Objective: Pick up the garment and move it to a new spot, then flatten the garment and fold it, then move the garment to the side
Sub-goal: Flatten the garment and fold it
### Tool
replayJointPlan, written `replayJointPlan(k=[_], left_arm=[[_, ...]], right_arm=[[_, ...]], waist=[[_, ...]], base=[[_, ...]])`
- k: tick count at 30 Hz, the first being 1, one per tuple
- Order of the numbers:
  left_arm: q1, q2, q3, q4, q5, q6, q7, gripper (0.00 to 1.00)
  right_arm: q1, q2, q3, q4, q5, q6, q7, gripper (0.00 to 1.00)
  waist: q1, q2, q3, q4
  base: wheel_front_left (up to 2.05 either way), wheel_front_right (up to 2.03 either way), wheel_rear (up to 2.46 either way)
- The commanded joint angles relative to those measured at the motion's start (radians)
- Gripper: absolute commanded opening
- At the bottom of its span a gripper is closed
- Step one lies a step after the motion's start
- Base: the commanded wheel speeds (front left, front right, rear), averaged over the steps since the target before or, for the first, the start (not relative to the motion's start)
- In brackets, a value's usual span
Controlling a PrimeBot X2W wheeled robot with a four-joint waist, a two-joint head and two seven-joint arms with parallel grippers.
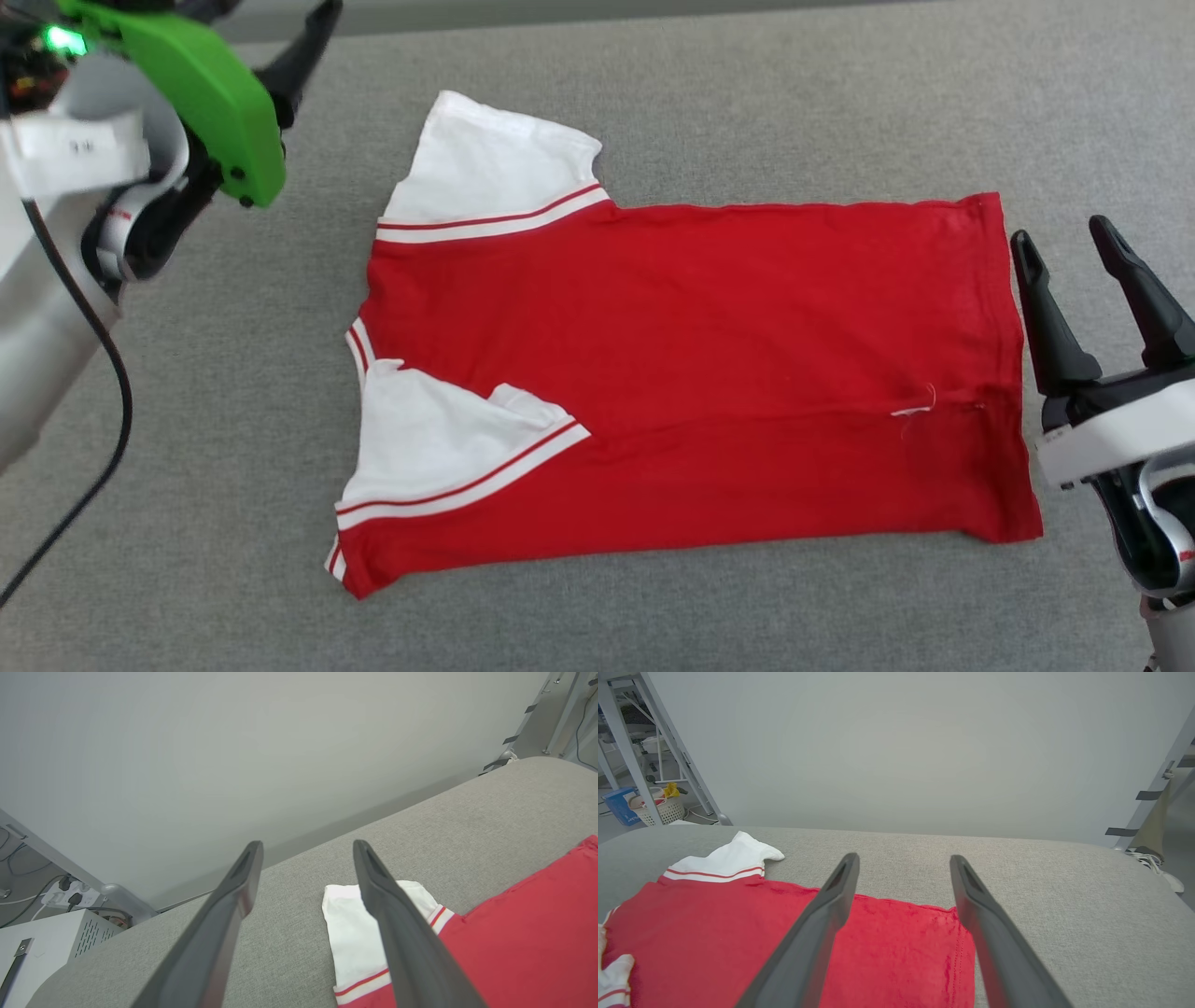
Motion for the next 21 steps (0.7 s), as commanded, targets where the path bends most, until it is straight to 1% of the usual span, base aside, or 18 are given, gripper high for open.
replayJointPlan(k=[1, 4, 8, 12, 14, 16, 18, 21], left_arm=[[-0.048, -0.021, -0.001, 0.033, 0.007, -0.019, 0.032, 1.00], [-0.126, -0.056, -0.004, 0.110, -0.025, -0.052, 0.135, 1.00], [-0.205, -0.089, -0.028, 0.187, -0.063, -0.084, 0.292, 1.00], [-0.262, -0.112, -0.082, 0.241, -0.084, -0.098, 0.483, 1.00], [-0.287, -0.120, -0.097, 0.267, -0.096, -0.101, 0.559, 1.00], [-0.308, -0.125, -0.114, 0.292, -0.099, -0.103, 0.621, 1.00], [-0.326, -0.132, -0.121, 0.314, -0.102, -0.104, 0.655, 1.00], [-0.348, -0.140, -0.135, 0.345, -0.084, -0.104, 0.670, 1.00]], right_arm=[[-0.024, 0.011, 0.006, -0.015, -0.015, -0.001, -0.010, 1.00], [-0.043, 0.025, 0.026, -0.040, -0.031, -0.001, -0.015, 1.00], [-0.061, 0.038, 0.038, -0.068, -0.051, -0.001, -0.011, 1.00], [-0.074, 0.041, 0.028, -0.081, -0.055, -0.001, -0.010, 1.00], [-0.083, 0.041, 0.029, -0.084, -0.055, -0.001, -0.009, 1.00], [-0.094, 0.042, 0.035, -0.085, -0.053, -0.001, -0.009, 1.00], [-0.106, 0.043, 0.043, -0.084, -0.049, -0.001, -0.010, 1.00], [-0.120, 0.046, 0.054, -0.075, -0.045, -0.001, -0.014, 1.00]], waist=[[0.0000, 0.0000, 0.094, -0.061], [0.0000, 0.0000, 0.145, -0.088], [0.0000, 0.0000, 0.194, -0.119], [0.0000, 0.0000, 0.237, -0.134], [0.0000, 0.0000, 0.259, -0.142], [0.0000, 0.0000, 0.278, -0.150], [0.0000, 0.0000, 0.295, -0.158], [0.0000, 0.0000, 0.317, -0.169]], base=[[0.00, 0.00, 0.00], [0.00, 0.00, 0.00], [0.00, 0.00, 0.00], [0.00, 0.00, 0.00], [0.00, 0.00, 0.00], [0.00, 0.00, 0.00], [0.00, 0.00, 0.00], [0.00, 0.00, 0.00]])
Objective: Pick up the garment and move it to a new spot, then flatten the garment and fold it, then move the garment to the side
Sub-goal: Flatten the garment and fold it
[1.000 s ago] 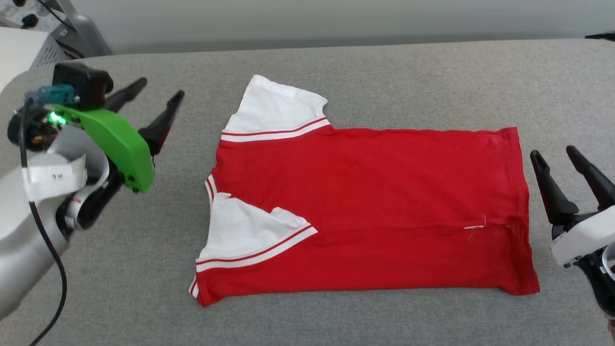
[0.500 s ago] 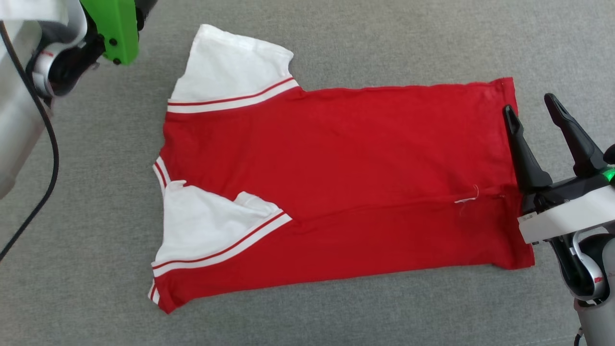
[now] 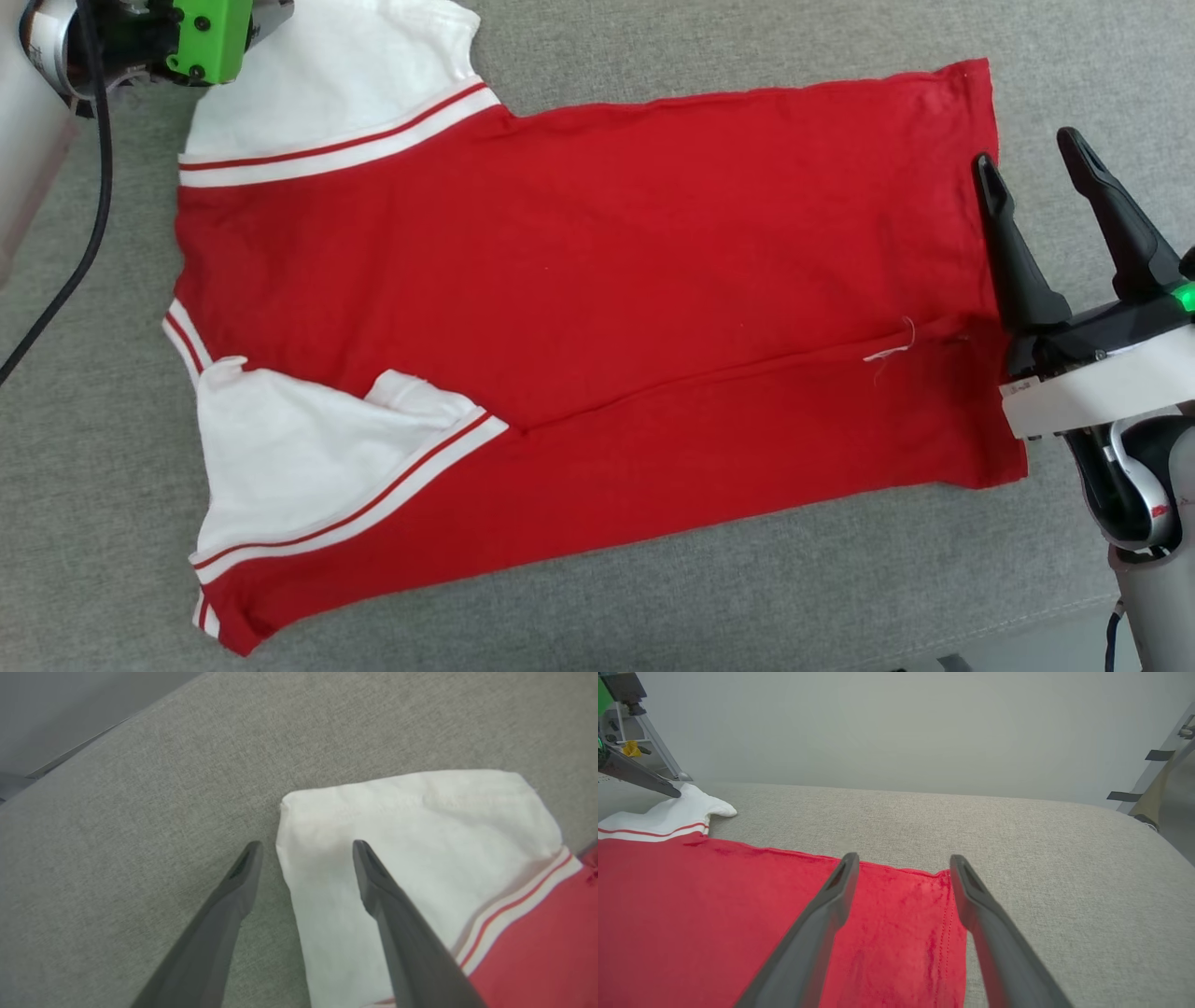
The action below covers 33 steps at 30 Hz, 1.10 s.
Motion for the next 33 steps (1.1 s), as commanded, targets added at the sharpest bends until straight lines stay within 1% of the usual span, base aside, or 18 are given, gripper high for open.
replayJointPlan(k=[1, 4, 6, 7, 8, 12, 16, 20, 22, 26, 30, 33], left_arm=[[-0.020, -0.008, -0.006, 0.016, 0.010, -0.004, 0.001, 1.00], [-0.010, -0.021, -0.028, 0.049, 0.005, -0.006, 0.042, 1.00], [-0.006, -0.019, -0.047, 0.053, 0.018, -0.008, 0.062, 1.00], [-0.003, -0.017, -0.052, 0.053, 0.022, -0.008, 0.065, 0.74], [0.001, -0.014, -0.056, 0.052, 0.023, -0.009, 0.066, 0.00], [0.015, -0.011, -0.061, 0.041, 0.021, -0.010, 0.037, 0.00], [0.023, -0.006, -0.064, 0.011, 0.022, -0.010, -0.028, 0.00], [0.040, 0.000, -0.068, -0.039, 0.026, -0.010, -0.117, 0.00], [0.053, 0.007, -0.074, -0.070, 0.037, -0.010, -0.160, 0.00], [0.082, 0.017, -0.081, -0.135, 0.047, -0.010, -0.243, 0.00], [0.108, 0.023, -0.085, -0.199, 0.056, -0.010, -0.316, 0.00], [0.125, 0.027, -0.088, -0.237, 0.074, -0.010, -0.367, 0.00]], right_arm=[[-0.021, 0.004, 0.007, 0.005, 0.004, -0.001, -0.009, 1.00], [-0.029, 0.005, 0.013, 0.022, 0.011, -0.001, -0.019, 1.00], [-0.031, 0.002, 0.011, 0.029, 0.013, -0.001, -0.025, 1.00], [-0.032, 0.002, 0.010, 0.032, 0.014, -0.001, -0.027, 1.00], [-0.035, 0.002, 0.008, 0.036, 0.017, -0.001, -0.028, 1.00], [-0.045, -0.003, -0.004, 0.047, 0.021, -0.001, -0.032, 1.00], [-0.065, -0.026, -0.027, 0.060, 0.031, -0.001, -0.028, 1.00], [-0.101, -0.084, -0.050, 0.062, 0.036, -0.001, -0.001, 1.00], [-0.121, -0.114, -0.054, 0.058, 0.043, -0.001, 0.044, 1.00], [-0.168, -0.185, -0.037, 0.066, 0.086, -0.001, 0.209, 1.00], [-0.230, -0.265, -0.001, 0.123, 0.177, -0.001, 0.426, 1.00], [-0.273, -0.317, 0.031, 0.191, 0.262, -0.001, 0.612, 1.00]], waist=[[-0.0001, -0.0001, 0.045, -0.036], [-0.0001, -0.0001, 0.058, -0.040], [-0.0001, -0.0001, 0.060, -0.038], [-0.0001, -0.0001, 0.060, -0.038], [-0.0001, -0.0001, 0.059, -0.037], [-0.0001, -0.0001, 0.038, -0.023], [-0.0001, -0.0001, -0.003, 0.000], [-0.0001, -0.0001, -0.053, 0.033], [-0.0001, -0.0001, -0.077, 0.049], [-0.0001, -0.0001, -0.111, 0.083], [-0.0001, -0.0001, -0.127, 0.112], [-0.0001, -0.0001, -0.130, 0.131]], base=[[0.00, 0.00, 0.00], [0.00, 0.00, 0.00], [0.00, 0.00, 0.00], [0.00, 0.00, 0.00], [0.00, 0.00, 0.00], [0.00, 0.00, 0.00], [0.00, 0.00, 0.00], [0.00, 0.00, 0.00], [0.00, 0.00, 0.00], [0.00, 0.00, 0.00], [0.00, 0.00, 0.00], [0.00, 0.00, 0.00]])
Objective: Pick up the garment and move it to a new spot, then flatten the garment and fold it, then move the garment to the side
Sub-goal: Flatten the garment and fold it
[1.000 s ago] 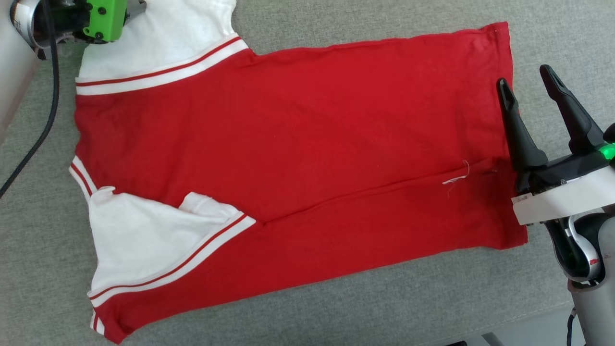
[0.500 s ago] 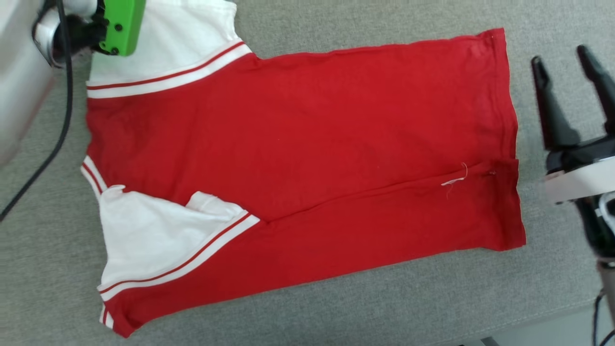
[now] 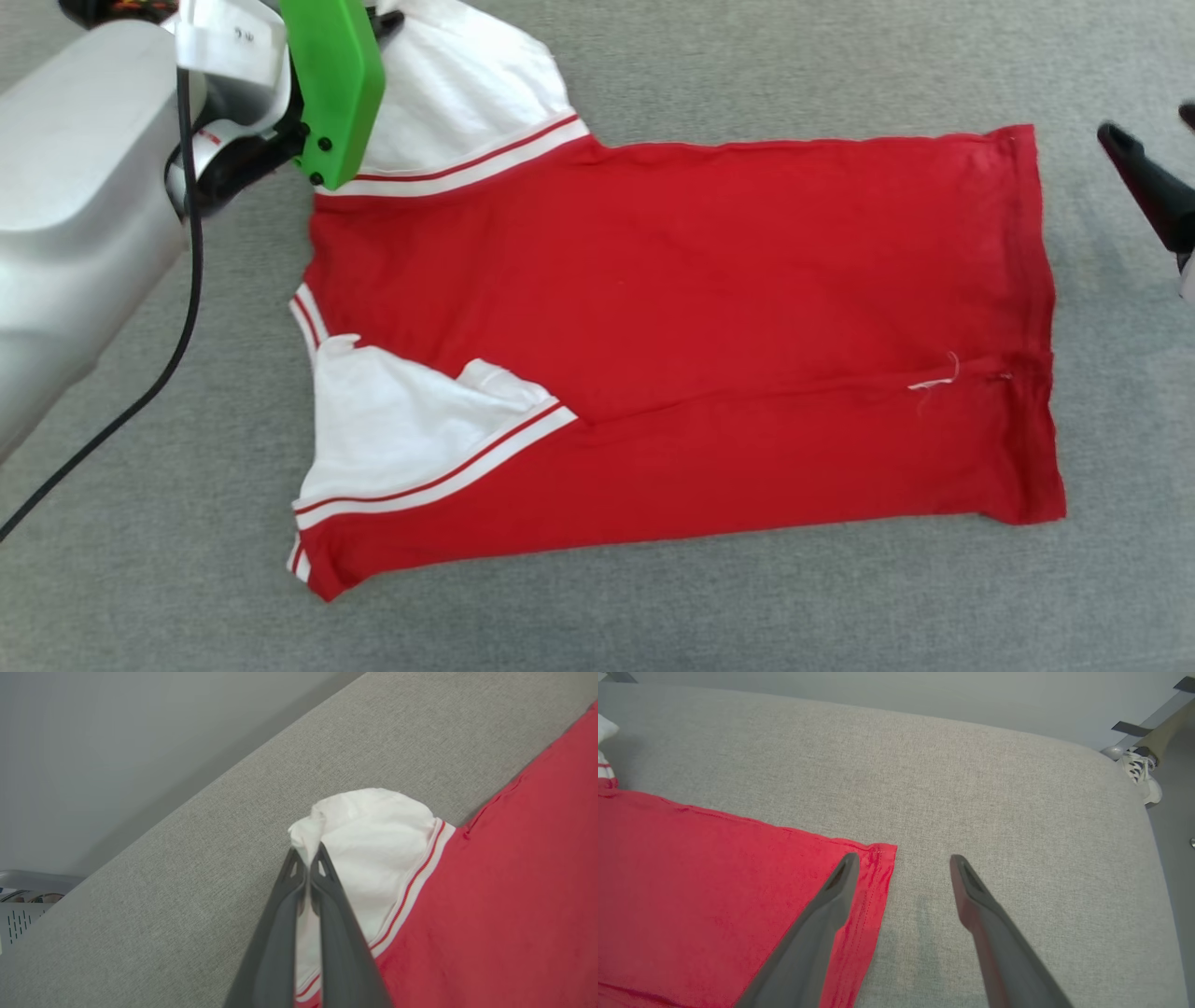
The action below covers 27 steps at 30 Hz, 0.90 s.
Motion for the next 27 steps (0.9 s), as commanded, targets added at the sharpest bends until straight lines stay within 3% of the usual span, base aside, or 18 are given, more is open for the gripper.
replayJointPlan(k=[1, 4, 10, 21, 25, 26, 27], left_arm=[[0.024, 0.004, 0.000, -0.013, 0.010, -0.003, -0.022, 0.00], [0.038, 0.004, -0.001, -0.041, 0.021, -0.001, -0.053, 0.00], [0.053, 0.004, 0.008, -0.096, 0.033, 0.017, -0.104, 0.00], [0.069, 0.020, 0.028, -0.143, 0.033, 0.045, -0.157, 0.00], [0.075, 0.020, 0.030, -0.136, 0.031, 0.046, -0.168, 0.00], [0.077, 0.021, 0.031, -0.133, 0.030, 0.047, -0.172, 0.00], [0.080, 0.022, 0.031, -0.129, 0.028, 0.046, -0.175, 0.00]], right_arm=[[-0.031, -0.022, 0.021, 0.025, 0.030, -0.001, 0.070, 1.00], [-0.083, -0.048, 0.051, 0.085, 0.099, -0.001, 0.213, 1.00], [-0.179, -0.059, 0.115, 0.186, 0.075, -0.001, 0.324, 1.00], [-0.259, 0.038, 0.211, 0.398, 0.049, -0.001, 0.294, 1.00], [-0.258, 0.044, 0.269, 0.447, 0.060, -0.001, 0.284, 1.00], [-0.260, 0.044, 0.277, 0.456, 0.064, -0.001, 0.268, 0.32], [-0.264, 0.042, 0.282, 0.462, 0.065, -0.001, 0.242, 0.00]], waist=[[0.0000, -0.0001, -0.017, 0.034], [0.0000, -0.0001, -0.009, 0.053], [0.0000, -0.0001, 0.021, 0.088], [0.0000, -0.0001, 0.072, 0.115], [0.0000, -0.0001, 0.074, 0.114], [0.0000, -0.0001, 0.071, 0.112], [0.0000, -0.0001, 0.067, 0.110]], base=[[0.00, 0.00, 0.00], [0.00, 0.00, 0.00], [0.00, 0.00, 0.00], [0.00, 0.00, 0.00], [0.00, 0.00, 0.00], [0.00, 0.00, 0.00], [0.00, 0.00, 0.00]])
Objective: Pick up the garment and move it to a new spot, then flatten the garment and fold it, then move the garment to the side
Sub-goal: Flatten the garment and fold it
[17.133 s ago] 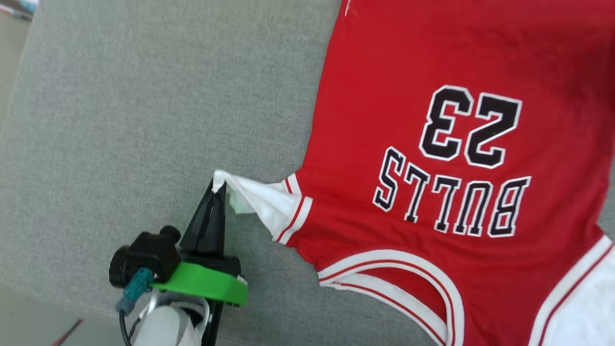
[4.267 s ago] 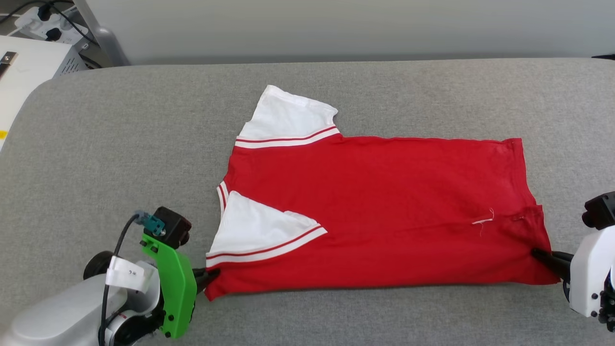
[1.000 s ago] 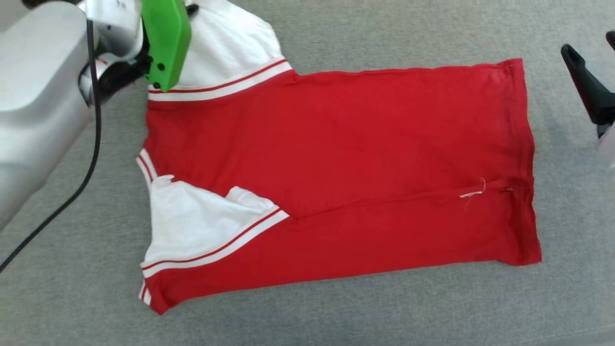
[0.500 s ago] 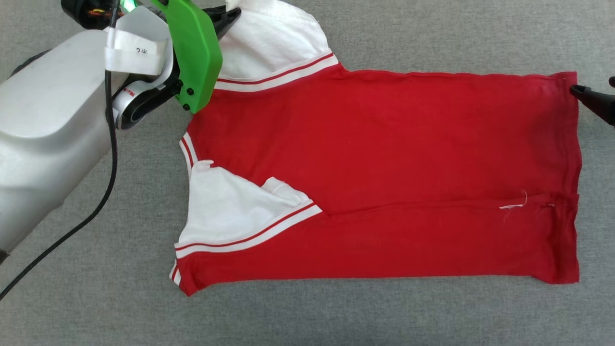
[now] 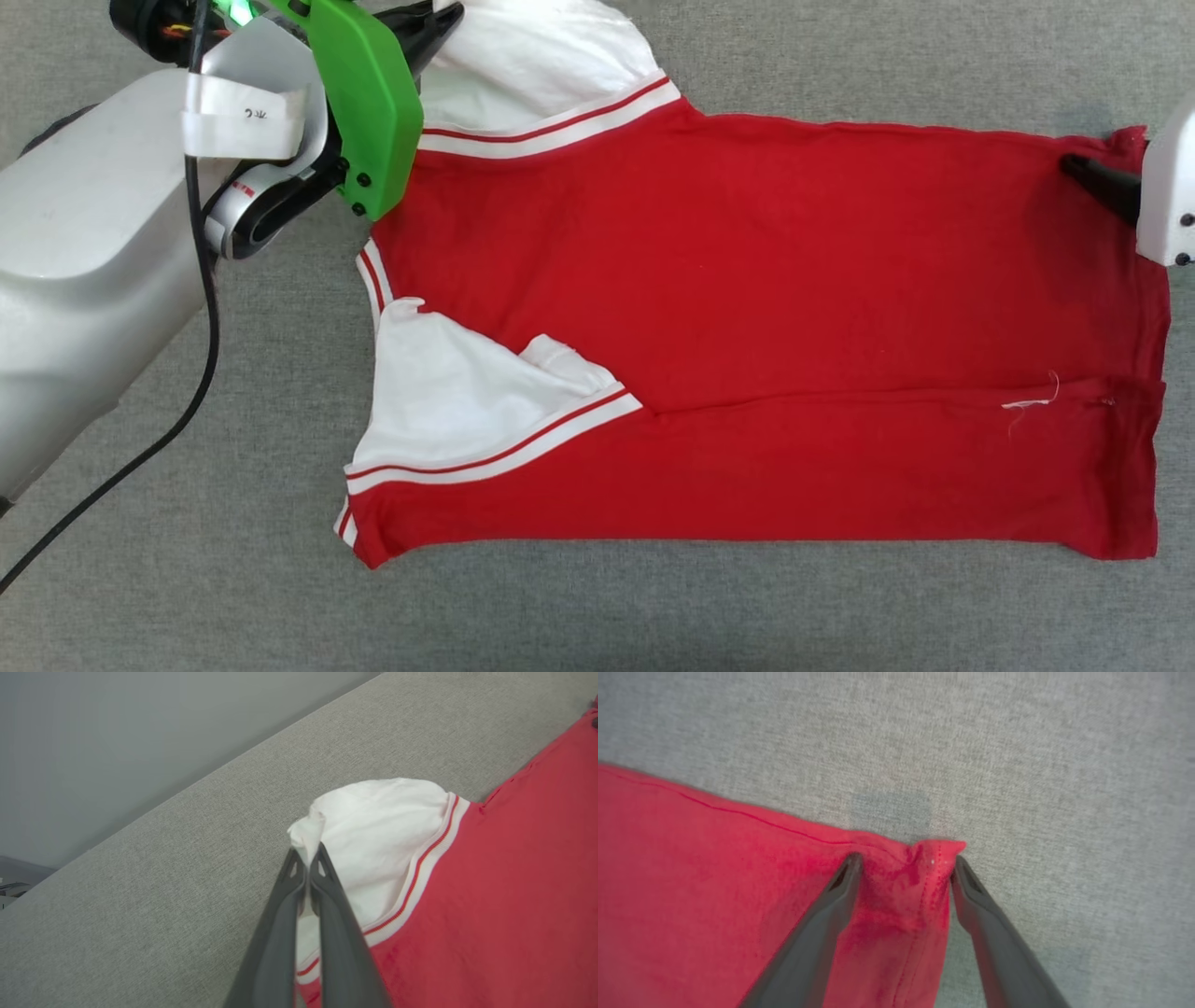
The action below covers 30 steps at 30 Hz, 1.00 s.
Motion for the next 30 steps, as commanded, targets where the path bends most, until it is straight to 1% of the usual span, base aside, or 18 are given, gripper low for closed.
replayJointPlan(k=[1, 5, 6, 11, 13, 16, 17, 22, 26, 30], left_arm=[[0.022, 0.008, 0.005, 0.006, -0.007, 0.007, -0.011, 0.00], [0.045, 0.020, 0.013, 0.019, -0.011, 0.013, -0.048, 0.00], [0.062, 0.028, 0.015, 0.020, -0.013, 0.017, -0.063, 0.00], [0.149, 0.068, 0.014, -0.008, -0.022, 0.042, -0.123, 0.00], [0.192, 0.083, 0.009, -0.033, -0.024, 0.058, -0.142, 0.00], [0.260, 0.102, 0.003, -0.083, -0.025, 0.097, -0.175, 0.00], [0.325, 0.116, -0.003, -0.135, -0.034, 0.130, -0.201, 0.00], [0.443, 0.139, -0.018, -0.222, -0.039, 0.188, -0.230, 0.00], [0.536, 0.152, -0.026, -0.272, -0.057, 0.226, -0.248, 0.00], [0.620, 0.164, -0.030, -0.299, -0.084, 0.249, -0.272, 0.00]], right_arm=[[0.020, 0.026, 0.031, 0.030, 0.005, 0.000, -0.024, 0.00], [0.013, 0.009, 0.064, 0.026, 0.005, 0.000, -0.136, 0.00], [0.016, 0.007, 0.068, 0.017, 0.014, 0.000, -0.189, 0.00], [0.067, -0.004, 0.100, -0.022, 0.039, 0.000, -0.345, 0.00], [0.097, -0.010, 0.108, -0.037, 0.048, 0.000, -0.401, 0.00], [0.155, -0.026, 0.113, -0.068, 0.065, 0.000, -0.461, 0.00], [0.215, -0.048, 0.111, -0.100, 0.073, 0.000, -0.499, 0.00], [0.329, -0.084, 0.096, -0.148, 0.075, 0.000, -0.538, 0.00], [0.423, -0.096, 0.078, -0.184, 0.081, 0.000, -0.550, 0.00], [0.525, -0.099, 0.047, -0.227, 0.089, 0.000, -0.558, 0.00]], waist=[[0.0000, 0.0000, -0.009, -0.005], [0.0000, 0.0000, -0.043, -0.016], [0.0000, 0.0000, -0.060, -0.022], [0.0000, 0.0000, -0.131, -0.032], [0.0000, 0.0000, -0.161, -0.034], [0.0000, 0.0000, -0.205, -0.029], [0.0000, 0.0000, -0.240, -0.024], [0.0000, 0.0000, -0.293, -0.018], [0.0000, 0.0000, -0.323, -0.012], [0.0000, 0.0000, -0.343, -0.006]], base=[[0.00, 0.00, 0.00], [0.00, 0.00, 0.00], [0.00, 0.00, 0.00], [0.00, 0.00, 0.00], [0.00, 0.00, 0.00], [0.00, 0.00, 0.00], [0.00, 0.00, 0.00], [0.00, 0.00, 0.00], [0.00, 0.00, 0.00], [0.00, 0.00, 0.00]])
